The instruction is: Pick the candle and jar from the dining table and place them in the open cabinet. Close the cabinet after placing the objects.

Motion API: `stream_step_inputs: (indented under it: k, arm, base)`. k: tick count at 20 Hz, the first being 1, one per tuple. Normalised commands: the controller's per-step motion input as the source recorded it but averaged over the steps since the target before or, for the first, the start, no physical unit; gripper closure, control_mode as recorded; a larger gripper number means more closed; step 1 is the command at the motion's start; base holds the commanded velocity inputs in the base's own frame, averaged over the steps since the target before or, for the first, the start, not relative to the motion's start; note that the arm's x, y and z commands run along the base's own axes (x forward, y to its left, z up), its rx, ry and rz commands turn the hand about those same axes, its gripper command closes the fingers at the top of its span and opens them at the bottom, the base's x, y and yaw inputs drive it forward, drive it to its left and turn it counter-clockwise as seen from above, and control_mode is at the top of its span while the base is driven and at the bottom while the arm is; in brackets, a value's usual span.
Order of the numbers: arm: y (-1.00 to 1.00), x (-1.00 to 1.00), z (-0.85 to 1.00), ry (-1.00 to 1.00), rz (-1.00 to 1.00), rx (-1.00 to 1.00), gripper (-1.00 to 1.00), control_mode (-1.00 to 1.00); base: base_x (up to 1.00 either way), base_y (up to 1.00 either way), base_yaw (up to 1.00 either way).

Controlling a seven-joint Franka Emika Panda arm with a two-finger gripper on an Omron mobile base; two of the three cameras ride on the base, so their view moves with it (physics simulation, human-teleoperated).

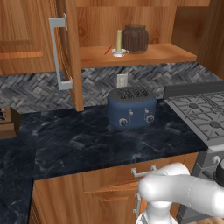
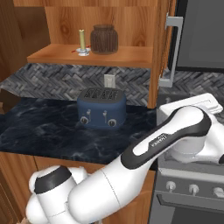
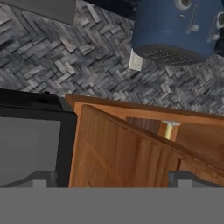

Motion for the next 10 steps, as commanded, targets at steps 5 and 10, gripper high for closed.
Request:
stream_step_inputs:
  k: [5, 10]
  arm:
    - [0.00, 0.26, 0.02, 0.00, 0.04, 0.00, -1.00, -1.00]
    - [0.15, 0.00, 0.13, 0.00, 0.07, 0.00, -1.00, -1.00]
  base:
    - [0.00, 0.00, 0.00]
    - [0.00, 0.00, 0.00]
